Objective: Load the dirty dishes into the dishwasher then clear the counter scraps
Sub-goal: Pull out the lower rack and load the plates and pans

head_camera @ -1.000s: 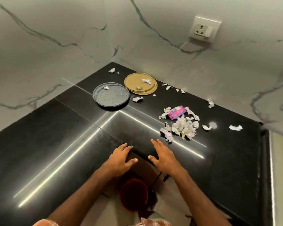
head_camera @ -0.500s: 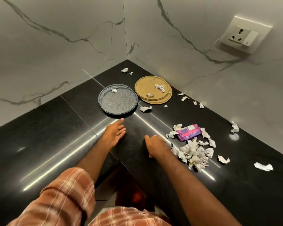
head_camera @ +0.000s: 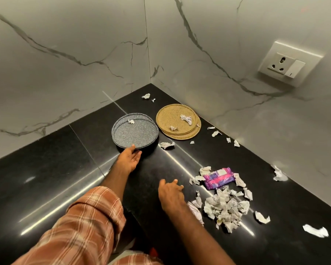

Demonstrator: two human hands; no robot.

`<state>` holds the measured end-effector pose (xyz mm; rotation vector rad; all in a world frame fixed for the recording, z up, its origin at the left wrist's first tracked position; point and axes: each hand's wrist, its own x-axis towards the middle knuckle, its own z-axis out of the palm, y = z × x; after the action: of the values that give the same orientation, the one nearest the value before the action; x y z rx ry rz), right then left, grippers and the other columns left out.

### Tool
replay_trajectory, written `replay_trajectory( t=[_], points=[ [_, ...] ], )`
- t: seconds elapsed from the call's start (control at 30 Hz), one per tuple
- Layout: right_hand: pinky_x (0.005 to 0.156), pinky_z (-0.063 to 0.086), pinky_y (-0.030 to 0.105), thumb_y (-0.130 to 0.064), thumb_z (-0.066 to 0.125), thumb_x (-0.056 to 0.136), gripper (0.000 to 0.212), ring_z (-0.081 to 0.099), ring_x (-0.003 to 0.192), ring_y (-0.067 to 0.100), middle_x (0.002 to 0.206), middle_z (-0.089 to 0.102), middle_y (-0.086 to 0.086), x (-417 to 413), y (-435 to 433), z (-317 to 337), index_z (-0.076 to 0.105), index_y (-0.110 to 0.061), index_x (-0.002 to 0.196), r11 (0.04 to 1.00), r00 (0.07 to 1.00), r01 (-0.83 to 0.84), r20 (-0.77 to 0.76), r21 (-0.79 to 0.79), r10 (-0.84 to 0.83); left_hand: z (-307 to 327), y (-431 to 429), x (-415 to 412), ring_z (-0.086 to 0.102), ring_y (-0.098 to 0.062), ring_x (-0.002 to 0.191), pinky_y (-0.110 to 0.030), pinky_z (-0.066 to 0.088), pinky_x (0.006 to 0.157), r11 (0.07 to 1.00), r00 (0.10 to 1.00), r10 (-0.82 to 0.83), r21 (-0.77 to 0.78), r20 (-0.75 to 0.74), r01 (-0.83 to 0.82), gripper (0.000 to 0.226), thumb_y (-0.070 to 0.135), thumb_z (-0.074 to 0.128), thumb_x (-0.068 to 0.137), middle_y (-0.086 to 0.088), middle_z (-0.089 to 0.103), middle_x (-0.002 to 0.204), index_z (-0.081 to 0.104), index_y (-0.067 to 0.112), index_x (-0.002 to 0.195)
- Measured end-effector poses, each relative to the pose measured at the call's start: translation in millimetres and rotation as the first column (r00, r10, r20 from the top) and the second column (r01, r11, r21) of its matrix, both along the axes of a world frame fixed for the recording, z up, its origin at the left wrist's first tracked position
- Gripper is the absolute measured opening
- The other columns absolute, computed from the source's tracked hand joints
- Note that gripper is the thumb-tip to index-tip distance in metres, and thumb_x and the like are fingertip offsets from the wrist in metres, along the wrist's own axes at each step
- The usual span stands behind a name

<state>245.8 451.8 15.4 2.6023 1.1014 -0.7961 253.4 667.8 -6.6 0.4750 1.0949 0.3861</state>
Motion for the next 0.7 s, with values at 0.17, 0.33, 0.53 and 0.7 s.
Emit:
replay_trajectory(
  t=[0.17,0.33,0.53,0.7],
  points=[
    [0.114,0.036,0.066,0.002,0.058,0.096,0.058,0.033,0.147,0.053,0.144,0.052,0.033,-3.2,4.3,-2.4,0.033,0.003,0.149,0.999,0.998,-0.029,0.055,0.017,0.028,13.4,-17.4,-12.4,0.058,-0.02,0.079,-0.025,0.055,0.059,0.998,0.999,0.037,0.047,-0.011,-0.036,0.008,0.002,0.053,0.092,-0.011,0.058,0.092,0.053,0.007,0.085],
    [0.102,0.053,0.046,-0.036,0.069,0.093,0.039,0.061,0.126,0.033,0.136,0.064,0.012,11.1,-33.0,-17.3,0.059,-0.022,0.129,0.915,0.976,0.199,-0.153,0.35,-0.154,24.1,-72.9,-63.6,0.057,-0.02,0.079,-0.031,0.052,0.072,0.997,0.999,-0.03,0.07,0.025,0.028,0.014,0.004,0.053,0.092,-0.01,0.058,0.089,0.049,0.011,0.08],
    [0.079,0.061,0.022,-0.038,0.064,0.1,0.023,0.066,0.09,-0.006,0.104,0.068,-0.021,5.2,-95.5,20.7,0.066,-0.032,0.122,0.191,0.779,0.564,-0.44,0.803,-0.447,36.0,-127.8,-130.5,0.061,-0.023,0.08,-0.036,0.055,0.071,0.936,0.96,-0.273,0.217,-0.056,0.279,0.018,0.002,0.053,0.091,-0.008,0.06,0.083,0.05,0.012,0.076],
    [0.077,0.058,0.019,-0.041,0.07,0.096,0.04,0.063,0.091,0.002,0.112,0.063,-0.011,25.5,-83.7,28.0,0.062,-0.027,0.131,0.316,0.84,0.478,-0.321,0.82,-0.437,42.5,-167.1,-147.9,0.057,-0.015,0.061,-0.035,0.055,0.064,0.851,0.89,-0.448,0.265,-0.084,0.454,0.023,-0.002,0.053,0.094,-0.003,0.054,0.066,0.052,0.01,0.074]
  ],
)
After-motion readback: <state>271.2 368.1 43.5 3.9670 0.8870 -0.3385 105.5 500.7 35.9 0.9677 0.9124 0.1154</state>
